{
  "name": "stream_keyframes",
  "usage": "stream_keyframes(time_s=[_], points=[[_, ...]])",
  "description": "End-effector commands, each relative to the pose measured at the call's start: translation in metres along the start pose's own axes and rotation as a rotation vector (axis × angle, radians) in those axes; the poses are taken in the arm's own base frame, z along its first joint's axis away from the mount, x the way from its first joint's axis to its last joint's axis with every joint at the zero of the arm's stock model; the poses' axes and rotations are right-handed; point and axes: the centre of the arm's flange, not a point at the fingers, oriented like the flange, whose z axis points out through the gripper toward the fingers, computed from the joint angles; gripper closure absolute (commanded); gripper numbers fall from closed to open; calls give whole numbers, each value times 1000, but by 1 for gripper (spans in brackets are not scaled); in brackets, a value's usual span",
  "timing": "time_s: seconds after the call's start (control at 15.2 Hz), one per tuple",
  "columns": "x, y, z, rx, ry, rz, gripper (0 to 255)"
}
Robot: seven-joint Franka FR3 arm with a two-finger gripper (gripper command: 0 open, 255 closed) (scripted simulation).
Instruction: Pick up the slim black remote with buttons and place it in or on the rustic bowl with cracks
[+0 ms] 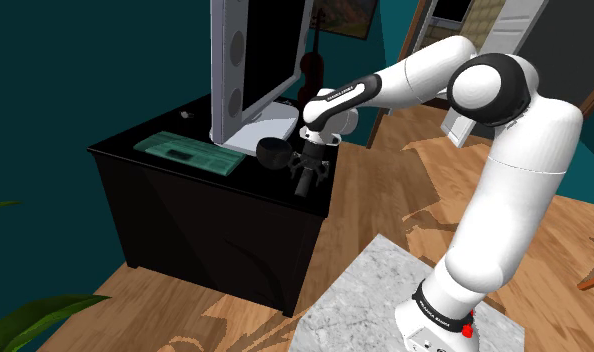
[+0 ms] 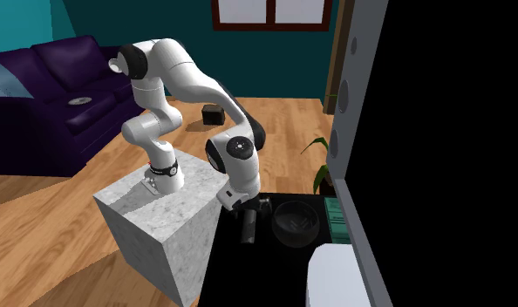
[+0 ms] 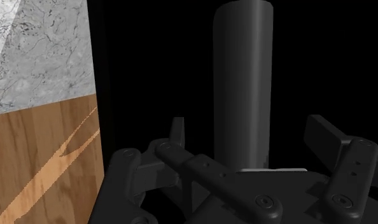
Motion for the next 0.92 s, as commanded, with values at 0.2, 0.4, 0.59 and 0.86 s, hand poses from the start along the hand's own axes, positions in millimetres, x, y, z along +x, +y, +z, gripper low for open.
stream_keyframes(time_s=[0.2,0.4,0.59,0.86], points=[[0,0,0,0,0,0,0],[0,0,0,0,0,0,255],[0,-3,1,0,0,0,255],[0,0,0,0,0,0,255]])
